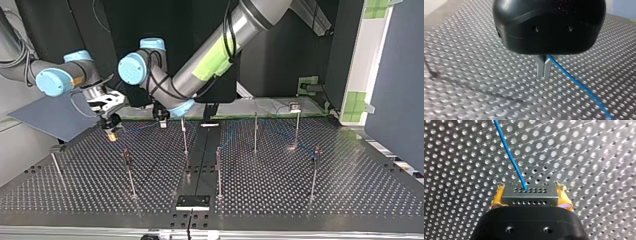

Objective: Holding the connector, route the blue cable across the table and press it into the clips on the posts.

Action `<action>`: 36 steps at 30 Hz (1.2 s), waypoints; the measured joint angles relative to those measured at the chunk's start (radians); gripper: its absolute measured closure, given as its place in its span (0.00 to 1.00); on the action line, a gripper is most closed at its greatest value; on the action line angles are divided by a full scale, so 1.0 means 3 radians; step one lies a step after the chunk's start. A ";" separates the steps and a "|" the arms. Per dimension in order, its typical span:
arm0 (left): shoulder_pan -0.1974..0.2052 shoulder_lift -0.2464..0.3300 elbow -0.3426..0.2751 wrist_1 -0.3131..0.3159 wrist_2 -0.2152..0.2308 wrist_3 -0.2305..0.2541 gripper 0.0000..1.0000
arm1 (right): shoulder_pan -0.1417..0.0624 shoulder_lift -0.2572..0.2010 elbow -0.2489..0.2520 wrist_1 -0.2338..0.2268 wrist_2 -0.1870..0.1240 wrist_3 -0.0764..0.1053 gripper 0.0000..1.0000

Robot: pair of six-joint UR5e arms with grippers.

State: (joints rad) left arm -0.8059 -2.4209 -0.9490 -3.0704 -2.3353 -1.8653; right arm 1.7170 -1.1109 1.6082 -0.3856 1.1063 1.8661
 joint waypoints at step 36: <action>-0.0163 0.0247 0.0001 0.0182 0.0031 -0.0102 1.00 | -0.0096 -0.0762 -0.0024 0.0736 -0.0219 0.0263 1.00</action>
State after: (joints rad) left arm -0.8547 -2.3467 -0.9485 -3.0157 -2.3259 -1.8959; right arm 1.6882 -1.3395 1.6009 -0.1649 1.0408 1.9451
